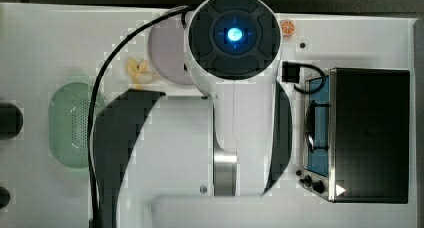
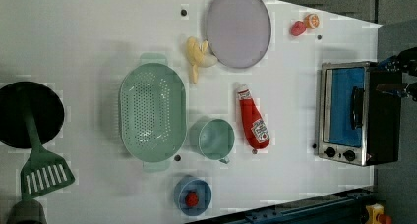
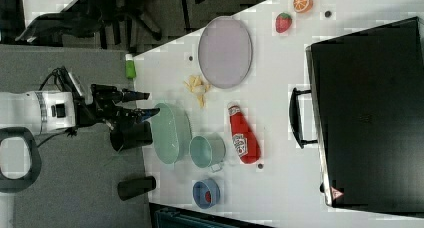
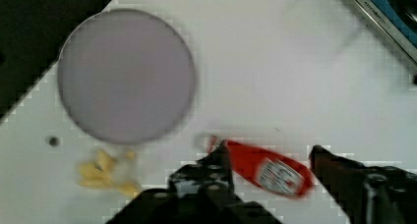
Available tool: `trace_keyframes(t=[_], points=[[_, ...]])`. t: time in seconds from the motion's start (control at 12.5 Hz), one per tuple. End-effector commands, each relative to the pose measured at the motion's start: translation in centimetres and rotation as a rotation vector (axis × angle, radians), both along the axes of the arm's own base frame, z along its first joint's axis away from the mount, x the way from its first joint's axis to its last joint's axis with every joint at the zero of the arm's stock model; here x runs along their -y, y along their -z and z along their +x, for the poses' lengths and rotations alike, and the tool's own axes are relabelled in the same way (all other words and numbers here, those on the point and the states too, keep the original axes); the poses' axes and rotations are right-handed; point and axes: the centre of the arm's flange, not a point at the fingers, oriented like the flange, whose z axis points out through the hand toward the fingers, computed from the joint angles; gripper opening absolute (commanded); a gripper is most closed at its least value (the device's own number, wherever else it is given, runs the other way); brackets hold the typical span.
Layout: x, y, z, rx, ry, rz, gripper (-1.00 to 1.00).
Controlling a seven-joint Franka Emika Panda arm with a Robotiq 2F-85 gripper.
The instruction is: Flap open oven.
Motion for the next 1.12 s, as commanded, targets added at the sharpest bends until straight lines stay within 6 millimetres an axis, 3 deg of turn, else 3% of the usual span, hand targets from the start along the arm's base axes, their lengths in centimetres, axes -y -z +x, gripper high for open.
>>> trace_keyframes(t=[0.08, 0.24, 0.4, 0.48, 0.96, 1.12], points=[[3.3, -6.1, -9.5, -0.039, 0.020, 0.012, 0.58], [3.2, -6.1, -9.5, -0.039, 0.020, 0.012, 0.99], [3.2, -6.1, -9.5, -0.039, 0.020, 0.012, 1.00], [3.2, -6.1, -9.5, -0.039, 0.020, 0.012, 0.90], [4.4, -5.6, -9.4, -0.048, 0.040, 0.018, -0.55], [6.1, -4.8, -9.2, -0.064, 0.043, 0.027, -0.65]])
